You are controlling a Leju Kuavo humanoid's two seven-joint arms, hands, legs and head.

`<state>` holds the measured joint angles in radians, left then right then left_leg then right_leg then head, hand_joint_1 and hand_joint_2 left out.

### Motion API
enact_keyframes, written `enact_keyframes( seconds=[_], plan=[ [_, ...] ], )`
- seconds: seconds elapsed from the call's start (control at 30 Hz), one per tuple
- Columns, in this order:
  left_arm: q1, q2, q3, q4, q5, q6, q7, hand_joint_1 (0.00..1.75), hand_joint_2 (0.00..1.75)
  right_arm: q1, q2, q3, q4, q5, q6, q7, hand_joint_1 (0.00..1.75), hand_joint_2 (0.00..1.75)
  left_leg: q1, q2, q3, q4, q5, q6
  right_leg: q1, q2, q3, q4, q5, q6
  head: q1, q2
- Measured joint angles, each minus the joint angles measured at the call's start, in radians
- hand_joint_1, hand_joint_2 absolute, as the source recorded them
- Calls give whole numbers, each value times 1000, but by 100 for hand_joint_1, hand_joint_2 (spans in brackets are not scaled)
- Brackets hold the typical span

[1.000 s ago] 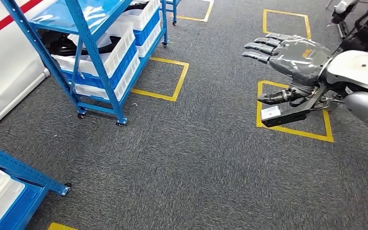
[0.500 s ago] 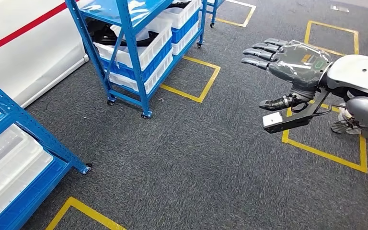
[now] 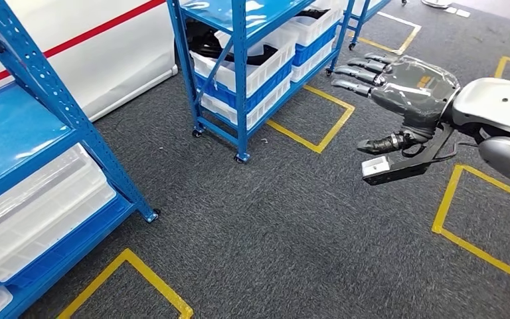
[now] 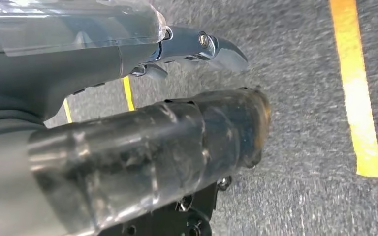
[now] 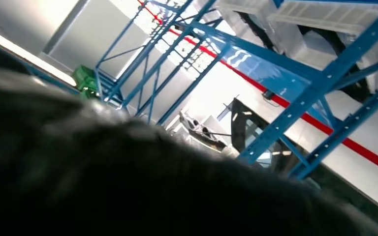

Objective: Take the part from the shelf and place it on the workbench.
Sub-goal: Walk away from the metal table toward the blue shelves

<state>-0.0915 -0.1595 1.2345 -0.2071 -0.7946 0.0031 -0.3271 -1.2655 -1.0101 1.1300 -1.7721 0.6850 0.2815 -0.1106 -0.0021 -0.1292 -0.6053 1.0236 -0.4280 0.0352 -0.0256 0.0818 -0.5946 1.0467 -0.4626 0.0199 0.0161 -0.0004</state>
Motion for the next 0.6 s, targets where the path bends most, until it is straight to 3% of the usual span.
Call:
enact_keyframes(
  seconds=[0.07,0.1,0.17,0.2,0.23,0.3,0.33,0.37,0.43,0.5,0.53,0.6],
  plan=[
    [2,0,0,0,-3,-1,-1,0,0,15,4,0,3,26,-15,2,0,0,3,-25,-12,-1,5,-13,2,-17,2,-5,1,-7,0,0],
    [3,0,1,0,-4,-1,-2,0,0,21,7,0,5,39,-22,2,0,0,3,-17,-16,3,2,-19,1,-31,3,-9,3,-12,0,0],
    [2,1,1,0,-7,-1,-3,0,0,38,14,-1,6,56,-37,3,0,0,-1,45,-41,55,-32,-30,0,-59,8,-19,8,-25,-4,0],
    [1,1,2,-1,-7,-1,-3,0,0,50,15,-2,7,59,-44,4,0,0,0,85,-66,110,-64,-34,4,-74,10,-20,8,-30,-6,0],
    [0,0,2,-1,-7,-1,-3,0,0,62,16,-2,7,62,-49,4,0,0,2,108,-97,176,-96,-37,7,-89,10,-21,7,-33,-8,0],
    [0,0,2,-1,-8,-1,-3,0,0,82,16,-2,8,65,-53,5,0,0,6,122,-141,267,-125,-42,11,-120,11,-20,5,-36,-8,0],
    [0,0,2,-1,-8,-2,-3,0,0,89,16,-2,8,66,-54,5,0,0,6,124,-139,263,-113,-42,12,-135,11,-19,4,-36,-8,0],
    [1,0,2,-1,-8,-2,-3,0,0,93,16,-2,8,66,-54,5,0,0,6,129,-116,221,-85,-41,12,-148,12,-18,2,-35,-8,0],
    [1,0,3,-1,-9,-2,-4,0,0,97,16,-4,8,69,-54,5,0,0,-1,169,-42,87,-29,-31,15,-172,17,-16,-4,-29,-8,0],
    [1,1,3,-1,-9,-3,-6,0,0,100,15,-8,8,71,-57,6,0,0,-9,199,-1,8,-7,-17,20,-193,21,-15,-8,-22,-8,0],
    [1,1,3,-1,-9,-4,-7,0,0,103,14,-9,8,72,-58,6,0,0,-12,197,-1,2,-9,-12,22,-203,23,-15,-9,-18,-7,0],
    [2,1,4,-1,-8,-6,-8,0,0,109,14,-11,8,73,-60,6,0,0,-10,171,1,-7,-2,-1,20,-216,28,-17,-12,-7,-7,0]
  ],
)
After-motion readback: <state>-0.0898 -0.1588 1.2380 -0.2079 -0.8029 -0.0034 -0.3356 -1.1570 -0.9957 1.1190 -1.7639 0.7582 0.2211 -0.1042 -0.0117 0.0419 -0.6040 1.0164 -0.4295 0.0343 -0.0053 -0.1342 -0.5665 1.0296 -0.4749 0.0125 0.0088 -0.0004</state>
